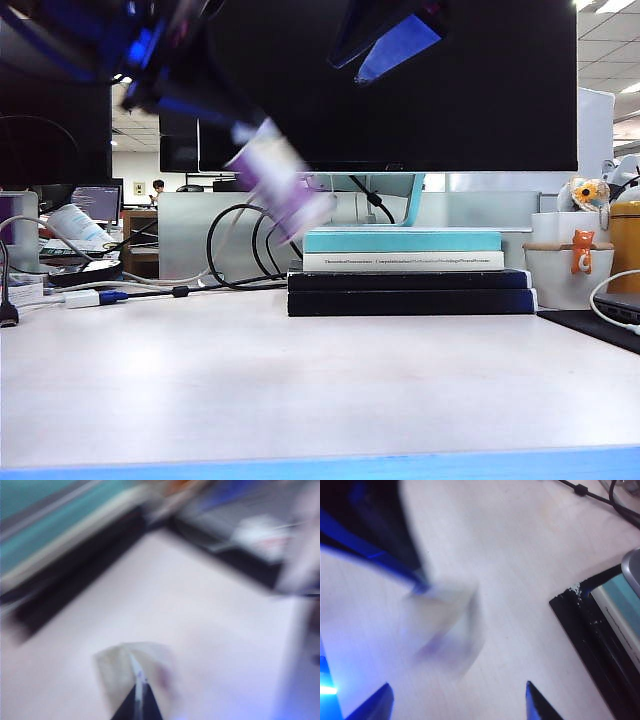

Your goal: Pick up a packet of tissues from the table with the left hand, then take a tissue from it with the right hand.

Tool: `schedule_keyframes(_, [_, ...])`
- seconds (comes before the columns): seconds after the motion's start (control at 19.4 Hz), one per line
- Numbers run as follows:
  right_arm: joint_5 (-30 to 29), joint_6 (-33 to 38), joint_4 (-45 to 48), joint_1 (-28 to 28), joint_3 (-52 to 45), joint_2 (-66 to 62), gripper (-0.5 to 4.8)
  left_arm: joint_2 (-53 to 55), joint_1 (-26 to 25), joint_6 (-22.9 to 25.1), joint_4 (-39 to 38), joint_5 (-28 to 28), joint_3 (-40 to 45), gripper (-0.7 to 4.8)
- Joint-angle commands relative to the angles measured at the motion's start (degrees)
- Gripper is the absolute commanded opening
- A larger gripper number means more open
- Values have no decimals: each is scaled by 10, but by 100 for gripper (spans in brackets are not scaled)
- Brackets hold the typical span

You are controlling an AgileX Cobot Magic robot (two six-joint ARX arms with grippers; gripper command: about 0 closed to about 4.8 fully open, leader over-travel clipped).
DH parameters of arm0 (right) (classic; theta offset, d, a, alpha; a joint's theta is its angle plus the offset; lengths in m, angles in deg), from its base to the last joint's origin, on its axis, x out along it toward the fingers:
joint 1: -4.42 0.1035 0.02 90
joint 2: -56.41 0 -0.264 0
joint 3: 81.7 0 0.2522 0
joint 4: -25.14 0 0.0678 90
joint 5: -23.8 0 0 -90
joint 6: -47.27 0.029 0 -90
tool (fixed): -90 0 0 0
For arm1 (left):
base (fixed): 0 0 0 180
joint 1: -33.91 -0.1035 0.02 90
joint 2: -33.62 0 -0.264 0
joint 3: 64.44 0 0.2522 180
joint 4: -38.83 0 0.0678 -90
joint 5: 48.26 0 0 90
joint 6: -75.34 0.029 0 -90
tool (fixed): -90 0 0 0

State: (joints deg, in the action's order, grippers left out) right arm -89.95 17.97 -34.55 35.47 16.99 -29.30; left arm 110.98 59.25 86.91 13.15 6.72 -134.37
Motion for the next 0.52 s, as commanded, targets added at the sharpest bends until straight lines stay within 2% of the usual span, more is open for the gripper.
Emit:
schedule_keyframes(0.05, [-2,9,-2,0,1,3,337,3,0,-2,11,-10,-1,186])
schedule_keyframes(0.1, [-2,9,-6,0,1,3,337,9,-2,-8,2,-7,-1,479])
schedule_keyframes(0.26, [-3,9,-10,0,0,3,337,19,3,-52,-20,58,-1,479])
schedule_keyframes(0.41, [-3,11,-10,0,0,3,337,15,7,-61,-13,35,-1,479])
schedule_keyframes(0.52, [-3,12,-10,0,-3,3,337,3,7,-60,-8,78,-1,479])
